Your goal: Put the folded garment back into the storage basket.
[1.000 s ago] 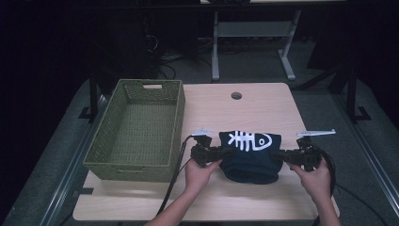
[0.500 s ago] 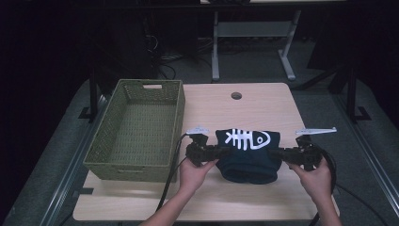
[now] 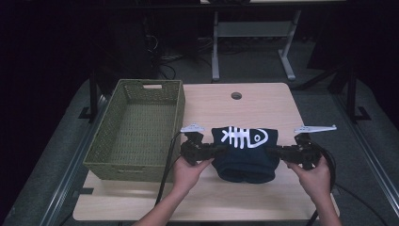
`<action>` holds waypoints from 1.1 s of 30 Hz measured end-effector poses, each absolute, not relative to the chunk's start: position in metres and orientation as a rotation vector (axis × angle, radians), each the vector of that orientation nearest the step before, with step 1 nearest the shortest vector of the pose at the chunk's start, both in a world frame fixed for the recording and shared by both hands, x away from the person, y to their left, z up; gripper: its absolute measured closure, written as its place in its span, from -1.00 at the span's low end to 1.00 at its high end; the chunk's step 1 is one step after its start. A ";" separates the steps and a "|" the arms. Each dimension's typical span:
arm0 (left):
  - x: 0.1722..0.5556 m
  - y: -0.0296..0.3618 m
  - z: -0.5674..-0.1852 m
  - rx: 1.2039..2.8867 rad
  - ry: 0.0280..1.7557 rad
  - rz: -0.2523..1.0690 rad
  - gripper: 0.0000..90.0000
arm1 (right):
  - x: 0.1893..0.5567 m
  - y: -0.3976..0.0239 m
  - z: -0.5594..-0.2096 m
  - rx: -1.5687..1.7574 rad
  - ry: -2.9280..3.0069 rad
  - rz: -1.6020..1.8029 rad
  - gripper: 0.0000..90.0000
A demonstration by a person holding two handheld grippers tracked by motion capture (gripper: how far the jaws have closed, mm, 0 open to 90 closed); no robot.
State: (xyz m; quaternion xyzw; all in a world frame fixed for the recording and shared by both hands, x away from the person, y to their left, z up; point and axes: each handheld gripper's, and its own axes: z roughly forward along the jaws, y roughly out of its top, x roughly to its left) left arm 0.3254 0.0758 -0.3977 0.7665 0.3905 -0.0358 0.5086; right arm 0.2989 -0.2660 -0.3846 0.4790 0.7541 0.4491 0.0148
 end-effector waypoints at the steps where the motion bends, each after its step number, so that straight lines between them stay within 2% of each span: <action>1: 0.325 0.077 -0.397 1.840 0.942 -0.089 0.52 | 0.299 -0.265 -0.383 1.486 2.352 1.391 0.58; 33: 0.326 0.119 -0.354 1.798 0.923 -0.067 0.53 | 0.304 -0.236 -0.349 1.407 2.351 1.527 0.58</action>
